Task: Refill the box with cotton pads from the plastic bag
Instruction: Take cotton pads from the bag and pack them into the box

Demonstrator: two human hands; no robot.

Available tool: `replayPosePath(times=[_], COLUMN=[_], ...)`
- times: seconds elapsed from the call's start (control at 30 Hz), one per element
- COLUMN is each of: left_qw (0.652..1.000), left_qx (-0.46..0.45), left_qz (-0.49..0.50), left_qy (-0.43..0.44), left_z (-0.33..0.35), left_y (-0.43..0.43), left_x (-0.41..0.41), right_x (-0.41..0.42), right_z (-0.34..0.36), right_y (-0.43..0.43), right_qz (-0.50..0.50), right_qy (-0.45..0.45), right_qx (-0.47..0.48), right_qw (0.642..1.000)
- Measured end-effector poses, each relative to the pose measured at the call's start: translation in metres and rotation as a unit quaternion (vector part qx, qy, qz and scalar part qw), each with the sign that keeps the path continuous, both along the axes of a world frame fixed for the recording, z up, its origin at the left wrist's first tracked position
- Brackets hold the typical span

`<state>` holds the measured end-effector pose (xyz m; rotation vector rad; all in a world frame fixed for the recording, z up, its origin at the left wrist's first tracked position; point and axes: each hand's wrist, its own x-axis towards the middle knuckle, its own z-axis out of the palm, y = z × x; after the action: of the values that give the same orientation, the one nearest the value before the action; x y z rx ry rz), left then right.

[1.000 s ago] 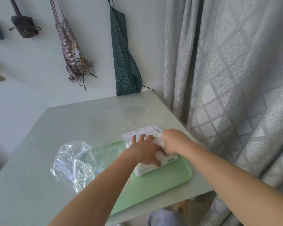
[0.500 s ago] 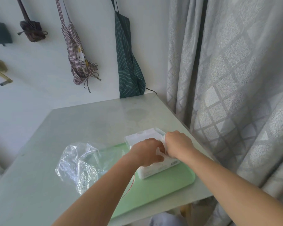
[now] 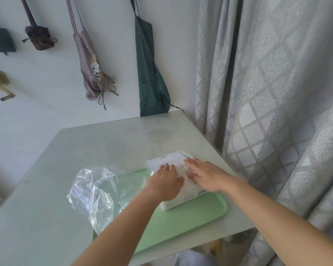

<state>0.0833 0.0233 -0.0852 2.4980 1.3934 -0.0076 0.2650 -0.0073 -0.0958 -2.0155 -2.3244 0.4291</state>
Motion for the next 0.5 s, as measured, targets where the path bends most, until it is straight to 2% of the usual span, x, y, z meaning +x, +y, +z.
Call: replayPosePath(times=[0.1, 0.3, 0.4, 0.5], left_qw=[0.998, 0.975, 0.965, 0.973], left_qx=[0.007, 0.140, 0.168, 0.133], left_qz=[-0.060, -0.105, -0.102, -0.115], left_qy=[0.028, 0.137, 0.176, 0.149], left_z=[-0.003, -0.014, -0.015, -0.011], left_y=[0.004, -0.002, -0.004, 0.001], left_x=[-0.014, 0.001, 0.009, 0.005], right_x=[0.001, -0.013, -0.016, -0.013], right_z=[-0.010, -0.015, -0.016, -0.017], right_y=[0.000, 0.000, 0.002, 0.005], right_qz=[0.019, 0.021, 0.006, 0.003], right_qy=[-0.074, -0.107, -0.101, -0.066], right_qx=[0.022, 0.013, -0.003, -0.018], right_qw=[0.997, 0.994, 0.995, 0.998])
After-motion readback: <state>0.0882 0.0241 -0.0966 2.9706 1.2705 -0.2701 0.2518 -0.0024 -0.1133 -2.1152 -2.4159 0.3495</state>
